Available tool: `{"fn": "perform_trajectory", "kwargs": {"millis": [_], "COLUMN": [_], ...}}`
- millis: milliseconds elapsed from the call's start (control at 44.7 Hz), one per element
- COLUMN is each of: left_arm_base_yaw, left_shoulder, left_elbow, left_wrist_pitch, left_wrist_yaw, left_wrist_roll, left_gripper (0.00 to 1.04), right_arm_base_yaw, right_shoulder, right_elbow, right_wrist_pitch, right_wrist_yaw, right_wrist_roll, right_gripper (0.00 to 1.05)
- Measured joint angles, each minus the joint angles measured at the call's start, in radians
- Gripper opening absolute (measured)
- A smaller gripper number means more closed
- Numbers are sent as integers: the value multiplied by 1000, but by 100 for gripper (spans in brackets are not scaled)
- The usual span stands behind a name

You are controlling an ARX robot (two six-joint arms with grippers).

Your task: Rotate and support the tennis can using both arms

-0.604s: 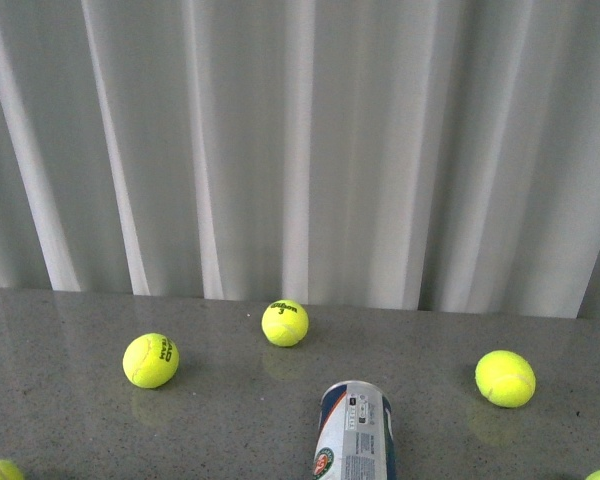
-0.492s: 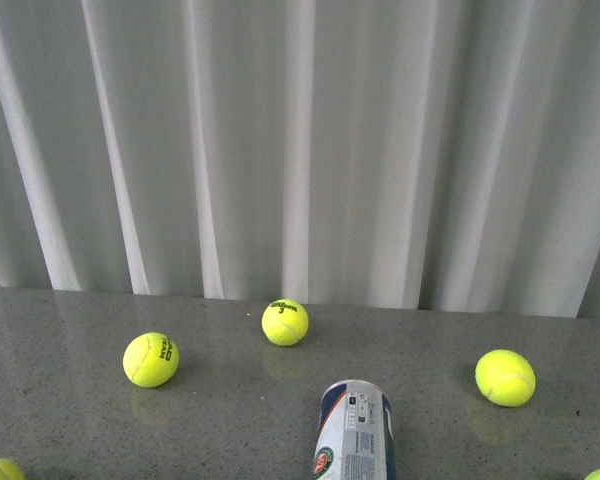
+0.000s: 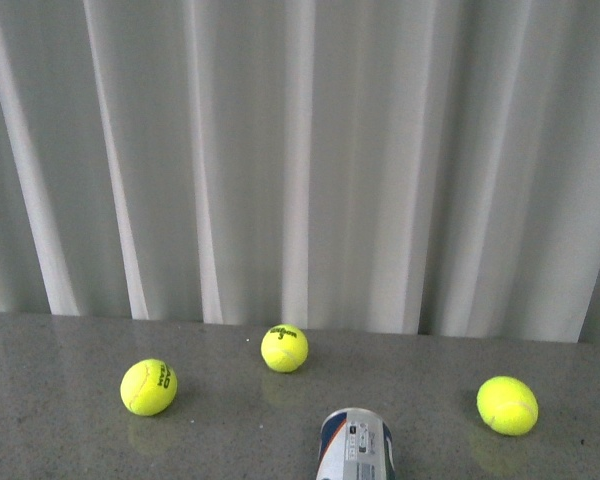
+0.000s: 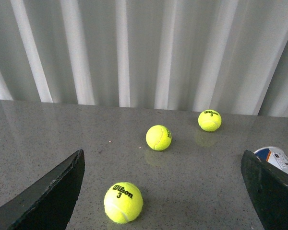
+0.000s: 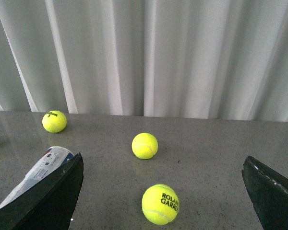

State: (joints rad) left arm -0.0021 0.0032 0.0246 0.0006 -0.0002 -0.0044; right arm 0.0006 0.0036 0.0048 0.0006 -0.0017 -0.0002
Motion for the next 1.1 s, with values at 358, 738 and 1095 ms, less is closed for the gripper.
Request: {"fn": "perform_trajectory", "kwargs": {"millis": [358,738,1095], "left_arm_base_yaw": [0,0,0], "left_shoulder": [0,0,0], "left_elbow": [0,0,0], "left_wrist_pitch": [0,0,0], "left_wrist_yaw": [0,0,0], "left_wrist_roll": [0,0,0], "left_gripper": [98,98,98], "right_arm_base_yaw": [0,0,91], "right_shoulder": [0,0,600], "right_elbow": [0,0,193], "right_wrist_pitch": [0,0,8], "right_wrist_yaw": [0,0,108], "right_wrist_roll": [0,0,70], "right_gripper": [98,98,98]}}
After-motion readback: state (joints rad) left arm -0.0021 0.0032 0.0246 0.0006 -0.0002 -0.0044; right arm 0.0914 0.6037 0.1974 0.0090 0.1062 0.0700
